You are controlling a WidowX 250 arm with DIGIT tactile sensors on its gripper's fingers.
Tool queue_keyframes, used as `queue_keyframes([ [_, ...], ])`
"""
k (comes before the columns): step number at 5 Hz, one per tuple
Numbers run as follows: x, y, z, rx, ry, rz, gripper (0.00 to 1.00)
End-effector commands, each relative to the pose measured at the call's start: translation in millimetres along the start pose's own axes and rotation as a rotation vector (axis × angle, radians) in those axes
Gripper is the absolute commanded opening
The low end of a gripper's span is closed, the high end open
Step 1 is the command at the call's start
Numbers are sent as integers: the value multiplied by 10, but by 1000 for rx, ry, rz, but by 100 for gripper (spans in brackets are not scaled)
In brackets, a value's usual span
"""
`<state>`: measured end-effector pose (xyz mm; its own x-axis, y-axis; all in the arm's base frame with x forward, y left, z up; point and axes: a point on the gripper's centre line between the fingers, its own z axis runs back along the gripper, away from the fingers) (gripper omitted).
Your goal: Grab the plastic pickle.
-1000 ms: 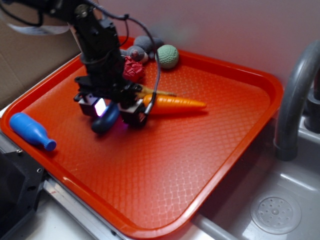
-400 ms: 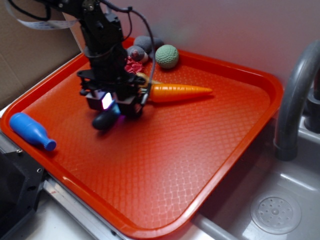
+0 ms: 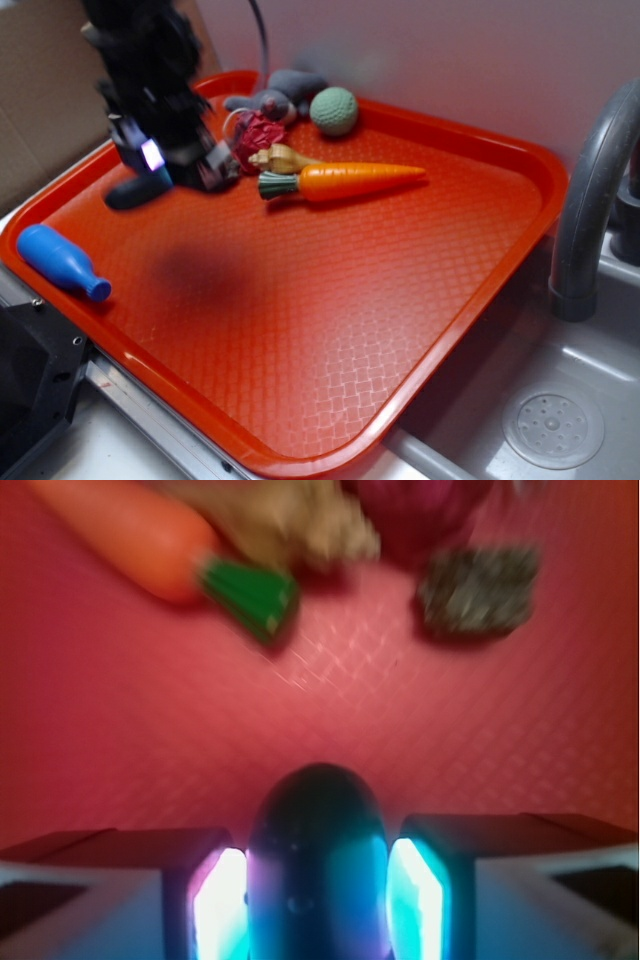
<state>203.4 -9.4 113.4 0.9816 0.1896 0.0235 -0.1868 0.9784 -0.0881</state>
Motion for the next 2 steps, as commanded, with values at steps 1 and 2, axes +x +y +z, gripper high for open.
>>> queue_keyframes([
  [1,305,16,1081,-126,-117,20,0],
  [2,325,-71,1579,-123,-152,10,0],
])
